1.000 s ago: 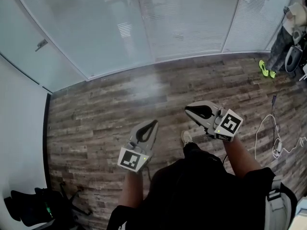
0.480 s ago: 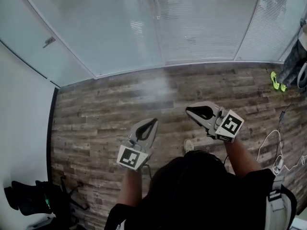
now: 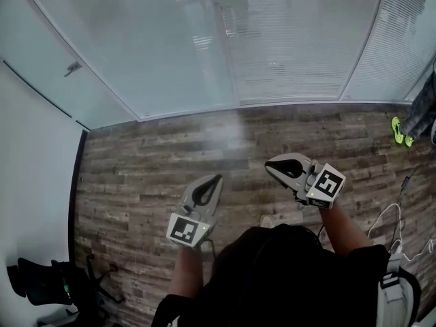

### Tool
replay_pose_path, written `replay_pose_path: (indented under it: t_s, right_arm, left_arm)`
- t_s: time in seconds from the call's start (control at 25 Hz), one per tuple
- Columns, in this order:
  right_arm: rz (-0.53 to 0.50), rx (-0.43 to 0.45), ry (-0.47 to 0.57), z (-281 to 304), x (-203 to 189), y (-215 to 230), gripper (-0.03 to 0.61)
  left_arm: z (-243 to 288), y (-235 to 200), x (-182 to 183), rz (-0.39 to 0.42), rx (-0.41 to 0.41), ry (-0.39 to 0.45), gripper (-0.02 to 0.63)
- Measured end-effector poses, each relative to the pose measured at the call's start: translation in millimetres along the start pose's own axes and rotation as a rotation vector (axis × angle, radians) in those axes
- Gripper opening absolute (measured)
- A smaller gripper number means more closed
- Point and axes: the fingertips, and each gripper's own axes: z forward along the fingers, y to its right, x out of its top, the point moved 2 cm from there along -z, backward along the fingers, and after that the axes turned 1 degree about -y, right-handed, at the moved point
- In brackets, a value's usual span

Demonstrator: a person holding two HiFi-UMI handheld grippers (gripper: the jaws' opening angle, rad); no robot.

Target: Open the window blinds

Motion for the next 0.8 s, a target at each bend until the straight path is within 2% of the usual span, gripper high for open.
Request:
replay_pose_path:
  t_s: [0.28, 0.56, 0.8]
  right_arm:
    - [-0.001, 0.046, 0.021, -5, 3, 37, 0.005]
    - [-0.025, 0.115, 0.003, 0, -2, 59, 0.005]
    - [-0.006, 0.088, 0.040, -4, -1, 76, 0.005]
  left_arm:
    - [32, -19, 3, 0.009, 0.068, 0.004, 0.005]
    - [67, -11, -7, 0.012, 0.061, -0.001, 0.005]
    - [78, -3, -11, -0.010, 0.051, -0.041, 0.005]
